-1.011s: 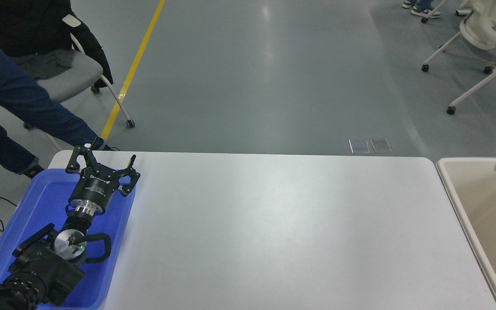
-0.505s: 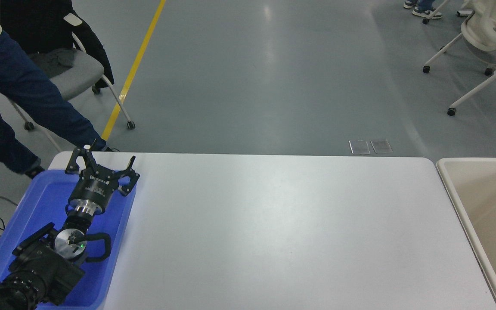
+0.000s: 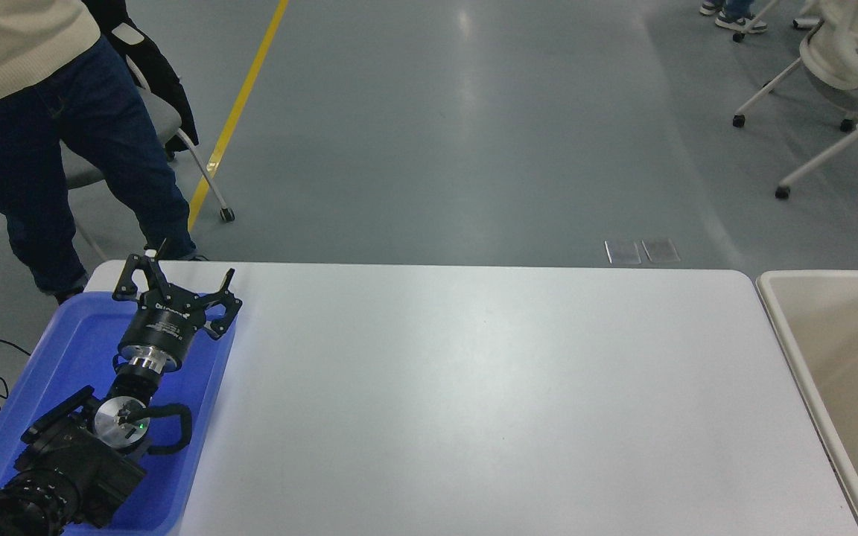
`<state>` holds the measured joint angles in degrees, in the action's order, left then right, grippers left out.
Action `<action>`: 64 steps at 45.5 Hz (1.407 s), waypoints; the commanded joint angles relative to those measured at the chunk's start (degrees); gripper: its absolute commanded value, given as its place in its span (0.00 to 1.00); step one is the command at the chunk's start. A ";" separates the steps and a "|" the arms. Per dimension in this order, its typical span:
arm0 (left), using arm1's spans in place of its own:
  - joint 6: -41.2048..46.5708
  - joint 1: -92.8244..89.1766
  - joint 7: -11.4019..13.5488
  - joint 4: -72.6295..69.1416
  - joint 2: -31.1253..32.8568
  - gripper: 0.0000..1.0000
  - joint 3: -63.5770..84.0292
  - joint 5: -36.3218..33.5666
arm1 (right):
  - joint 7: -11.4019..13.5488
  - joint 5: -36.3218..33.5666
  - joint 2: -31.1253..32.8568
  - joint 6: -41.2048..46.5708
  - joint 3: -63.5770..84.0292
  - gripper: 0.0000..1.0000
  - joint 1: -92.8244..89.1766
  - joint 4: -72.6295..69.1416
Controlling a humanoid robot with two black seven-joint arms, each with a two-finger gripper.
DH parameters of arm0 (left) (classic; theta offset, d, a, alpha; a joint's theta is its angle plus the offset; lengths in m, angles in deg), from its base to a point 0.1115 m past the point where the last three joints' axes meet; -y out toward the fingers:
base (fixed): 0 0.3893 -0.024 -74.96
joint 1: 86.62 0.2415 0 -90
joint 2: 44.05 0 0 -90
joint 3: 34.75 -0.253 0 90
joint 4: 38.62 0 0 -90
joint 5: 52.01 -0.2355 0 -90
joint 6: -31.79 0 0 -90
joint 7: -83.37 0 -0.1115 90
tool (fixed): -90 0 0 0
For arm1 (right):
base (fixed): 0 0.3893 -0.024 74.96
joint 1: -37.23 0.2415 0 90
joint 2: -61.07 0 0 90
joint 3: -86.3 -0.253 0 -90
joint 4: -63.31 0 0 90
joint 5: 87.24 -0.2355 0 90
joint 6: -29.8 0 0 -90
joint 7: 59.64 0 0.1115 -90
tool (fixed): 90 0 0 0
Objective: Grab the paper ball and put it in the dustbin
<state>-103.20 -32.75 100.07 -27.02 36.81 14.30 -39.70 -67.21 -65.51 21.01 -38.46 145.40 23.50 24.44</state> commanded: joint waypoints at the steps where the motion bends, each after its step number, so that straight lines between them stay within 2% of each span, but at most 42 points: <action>1: 0.00 -0.08 0.00 0.00 0.00 1.00 0.00 -0.09 | 0.01 -1.26 -7.31 -6.62 -15.14 0.00 -20.79 18.10; 5: 0.00 0.00 0.00 0.00 0.00 1.00 0.00 -0.09 | 0.01 -1.26 -9.33 -7.76 -19.80 0.00 -25.98 24.08; 10: 0.00 -0.09 -0.09 0.00 0.00 1.00 0.00 -0.09 | 0.01 -1.26 -14.87 -11.10 -23.94 0.00 -31.17 32.08; 18: 0.00 -0.09 -0.17 0.00 0.00 1.00 0.00 -0.18 | 0.01 -1.26 -21.55 -18.21 -24.03 0.00 -37.85 38.86; 26: 0.00 -0.09 -0.26 0.00 0.00 1.00 0.00 -0.18 | 0.01 -1.26 -22.96 -22.53 -24.12 0.00 -40.14 38.95; 39: 0.00 -0.09 -0.26 0.00 0.00 1.00 0.00 -0.18 | 0.10 -1.26 -23.14 -23.32 -24.56 0.00 -41.55 38.95; 40: 0.00 -0.09 -0.26 0.00 0.00 1.00 0.00 -0.18 | 0.10 -1.26 -23.05 -23.41 -24.47 0.17 -41.64 39.04; 41: 0.00 -0.09 -0.26 0.00 0.00 1.00 0.00 -0.18 | 0.10 -1.26 -22.96 -23.84 -24.39 0.39 -41.64 39.04; 43: 0.00 -0.09 -0.26 0.00 0.00 1.00 0.00 -0.18 | 0.10 -1.26 -22.87 -25.33 -24.47 0.71 -41.55 39.04; 44: 0.00 -0.09 -0.26 0.00 0.00 1.00 0.00 -0.18 | 0.10 -1.26 -22.79 -26.21 -24.56 0.80 -41.46 39.04; 46: 0.00 -0.09 -0.26 0.00 0.00 1.00 0.00 -0.18 | 0.10 -1.34 -22.87 -28.15 -24.65 0.90 -41.55 38.86; 54: 0.00 -0.09 -0.26 0.00 0.00 1.00 0.00 -0.18 | 0.10 -1.69 -22.87 -30.97 -28.68 0.99 -41.46 38.33; 64: 0.00 -0.09 -0.26 0.00 0.00 1.00 0.00 -0.18 | 0.01 -1.69 -22.61 -30.79 -33.70 0.99 -41.64 37.90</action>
<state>-103.21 -32.83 99.80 -27.02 36.81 14.30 -39.88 -67.12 -67.10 -1.77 -67.99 115.69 -17.90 62.72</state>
